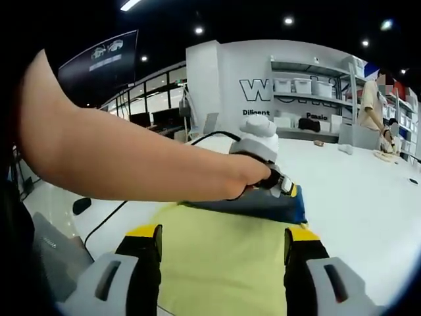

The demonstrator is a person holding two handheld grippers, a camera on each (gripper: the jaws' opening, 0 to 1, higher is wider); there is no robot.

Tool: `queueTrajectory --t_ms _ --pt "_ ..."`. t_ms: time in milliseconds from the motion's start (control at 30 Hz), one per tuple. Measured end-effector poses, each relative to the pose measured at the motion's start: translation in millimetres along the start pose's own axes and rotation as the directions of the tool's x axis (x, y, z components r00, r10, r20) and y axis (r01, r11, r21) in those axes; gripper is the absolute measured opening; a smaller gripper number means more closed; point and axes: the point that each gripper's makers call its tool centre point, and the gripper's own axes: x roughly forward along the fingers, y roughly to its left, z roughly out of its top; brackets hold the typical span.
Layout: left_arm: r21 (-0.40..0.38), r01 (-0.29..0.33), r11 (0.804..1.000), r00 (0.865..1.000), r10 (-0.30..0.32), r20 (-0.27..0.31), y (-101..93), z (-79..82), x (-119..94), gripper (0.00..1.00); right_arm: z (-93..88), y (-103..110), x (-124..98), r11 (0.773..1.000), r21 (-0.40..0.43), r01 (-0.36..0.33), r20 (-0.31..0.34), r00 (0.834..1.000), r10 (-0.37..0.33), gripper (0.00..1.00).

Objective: Fold the garment on the visible template until the final outline fits inside the template.

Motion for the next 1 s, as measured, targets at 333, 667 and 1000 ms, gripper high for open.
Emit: queueTrajectory --t_ms 333,667,1000 --pt "0.093 -0.047 0.995 0.997 0.052 -0.055 13.2 -19.0 6 0.0 -1.3 1 0 1.0 0.0 -0.003 -0.004 1.0 0.003 0.75" --pt "0.182 -0.06 0.981 0.995 0.074 -0.071 18.9 -28.7 9 0.0 -1.9 0 0 1.0 0.002 -0.002 -0.005 1.0 0.002 0.75" --pt "0.187 -0.05 0.981 0.996 0.063 -0.064 18.2 -27.6 10 0.01 -2.5 0 0 1.0 -0.002 0.0 -0.008 1.0 0.0 0.75"
